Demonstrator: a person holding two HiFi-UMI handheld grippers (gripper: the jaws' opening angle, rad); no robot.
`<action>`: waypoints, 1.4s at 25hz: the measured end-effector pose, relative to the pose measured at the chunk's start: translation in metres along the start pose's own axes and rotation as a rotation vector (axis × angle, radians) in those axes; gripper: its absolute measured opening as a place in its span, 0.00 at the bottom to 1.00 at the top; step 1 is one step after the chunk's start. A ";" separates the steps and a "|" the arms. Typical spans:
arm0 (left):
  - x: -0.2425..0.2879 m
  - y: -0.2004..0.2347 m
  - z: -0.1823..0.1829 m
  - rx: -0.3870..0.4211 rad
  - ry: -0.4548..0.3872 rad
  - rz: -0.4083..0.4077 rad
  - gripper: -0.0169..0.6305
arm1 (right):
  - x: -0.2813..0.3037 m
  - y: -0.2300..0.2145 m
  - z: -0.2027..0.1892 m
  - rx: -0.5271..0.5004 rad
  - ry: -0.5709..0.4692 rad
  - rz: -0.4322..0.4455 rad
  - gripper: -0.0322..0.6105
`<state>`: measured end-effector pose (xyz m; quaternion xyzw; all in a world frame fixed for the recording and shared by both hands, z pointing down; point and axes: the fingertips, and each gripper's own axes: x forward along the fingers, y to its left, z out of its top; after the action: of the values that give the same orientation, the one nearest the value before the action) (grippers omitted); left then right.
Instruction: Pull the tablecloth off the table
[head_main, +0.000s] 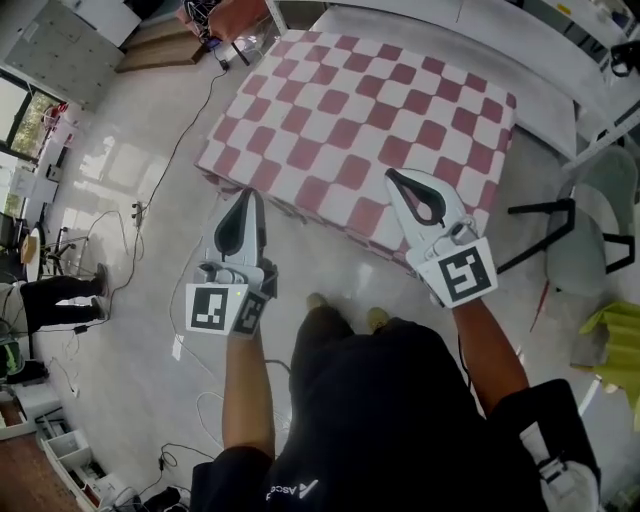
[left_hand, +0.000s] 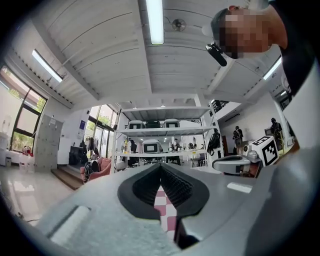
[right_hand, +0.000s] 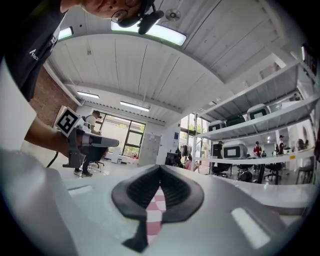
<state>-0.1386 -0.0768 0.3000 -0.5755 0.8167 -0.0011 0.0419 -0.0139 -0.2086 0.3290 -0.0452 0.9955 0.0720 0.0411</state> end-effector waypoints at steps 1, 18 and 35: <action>0.012 0.006 -0.003 0.004 0.005 -0.014 0.04 | 0.007 -0.006 -0.004 0.005 0.006 -0.015 0.05; 0.180 0.092 -0.094 -0.054 0.131 -0.420 0.04 | 0.090 -0.058 -0.090 0.069 0.255 -0.488 0.05; 0.281 0.143 -0.215 -0.056 0.508 -0.574 0.33 | 0.120 -0.100 -0.191 0.249 0.578 -0.811 0.33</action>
<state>-0.3823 -0.3030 0.4885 -0.7630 0.6065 -0.1330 -0.1796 -0.1378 -0.3451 0.4925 -0.4406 0.8697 -0.0843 -0.2061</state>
